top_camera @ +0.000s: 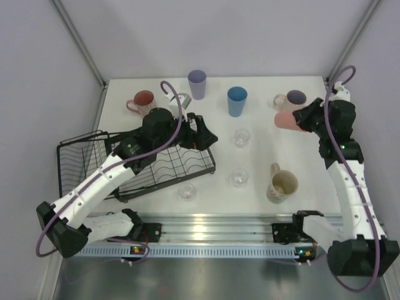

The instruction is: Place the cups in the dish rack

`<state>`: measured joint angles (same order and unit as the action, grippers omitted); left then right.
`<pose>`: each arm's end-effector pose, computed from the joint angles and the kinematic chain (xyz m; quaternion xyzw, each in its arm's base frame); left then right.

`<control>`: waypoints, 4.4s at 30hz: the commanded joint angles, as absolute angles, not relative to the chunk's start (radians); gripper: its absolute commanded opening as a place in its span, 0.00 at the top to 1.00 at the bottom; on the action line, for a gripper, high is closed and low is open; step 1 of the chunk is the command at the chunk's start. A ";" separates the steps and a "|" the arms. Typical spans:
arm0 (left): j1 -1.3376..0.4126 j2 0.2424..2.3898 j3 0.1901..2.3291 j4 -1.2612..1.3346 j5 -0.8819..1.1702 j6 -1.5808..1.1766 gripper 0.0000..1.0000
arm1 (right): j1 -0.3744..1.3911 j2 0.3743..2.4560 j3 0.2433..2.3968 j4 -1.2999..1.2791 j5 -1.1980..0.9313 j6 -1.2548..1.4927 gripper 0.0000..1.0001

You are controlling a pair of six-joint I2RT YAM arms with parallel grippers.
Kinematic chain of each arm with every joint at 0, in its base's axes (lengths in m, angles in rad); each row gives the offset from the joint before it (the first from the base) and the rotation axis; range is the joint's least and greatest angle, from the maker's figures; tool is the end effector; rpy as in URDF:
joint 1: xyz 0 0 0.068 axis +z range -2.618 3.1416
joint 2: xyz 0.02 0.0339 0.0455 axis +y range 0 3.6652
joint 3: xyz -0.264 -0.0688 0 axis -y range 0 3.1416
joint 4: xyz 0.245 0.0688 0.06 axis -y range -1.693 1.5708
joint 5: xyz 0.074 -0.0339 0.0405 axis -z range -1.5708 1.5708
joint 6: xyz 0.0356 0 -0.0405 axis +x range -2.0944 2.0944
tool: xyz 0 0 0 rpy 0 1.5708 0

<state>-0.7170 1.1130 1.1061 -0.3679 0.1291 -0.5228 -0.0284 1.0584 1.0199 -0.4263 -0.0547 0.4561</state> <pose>0.1858 -0.1680 0.3686 0.1161 0.8173 -0.3698 0.4263 0.2356 -0.0047 0.3450 0.1901 0.8292 0.1342 0.5081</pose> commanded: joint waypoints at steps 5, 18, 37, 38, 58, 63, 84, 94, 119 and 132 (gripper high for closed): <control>-0.678 1.160 1.198 -0.292 0.307 -0.546 0.03 | -0.032 0.836 0.895 0.044 -0.567 0.734 1.00; -0.615 1.204 1.129 0.146 0.583 -0.804 0.04 | -0.006 0.663 0.689 0.544 -0.713 1.152 1.00; -0.609 1.338 1.111 0.491 0.732 -1.055 0.12 | 0.209 0.670 0.626 0.626 -0.652 1.207 1.00; -0.611 1.333 1.092 0.502 0.732 -1.069 0.13 | 0.213 0.666 0.623 0.632 -0.650 1.207 1.00; -0.621 1.189 0.911 0.566 0.706 -1.157 0.05 | 0.221 0.644 0.568 0.710 -0.630 1.233 1.00; -0.621 1.235 0.936 0.566 0.686 -1.169 0.05 | 0.238 0.657 0.561 0.736 -0.634 1.239 1.00; -0.479 1.267 1.021 0.365 0.681 -1.007 1.00 | 0.253 0.609 0.620 0.181 -0.582 0.859 0.10; -0.405 1.370 1.426 -0.507 0.116 -0.396 1.00 | 0.255 0.600 0.716 -0.137 -0.469 0.626 0.01; -0.468 1.762 1.718 -0.864 -0.221 -0.206 1.00 | 0.253 0.624 0.726 -0.259 -0.365 0.489 0.01; -0.471 1.845 1.769 -0.864 -0.232 -0.193 1.00 | 0.255 0.632 0.729 -0.270 -0.359 0.489 0.01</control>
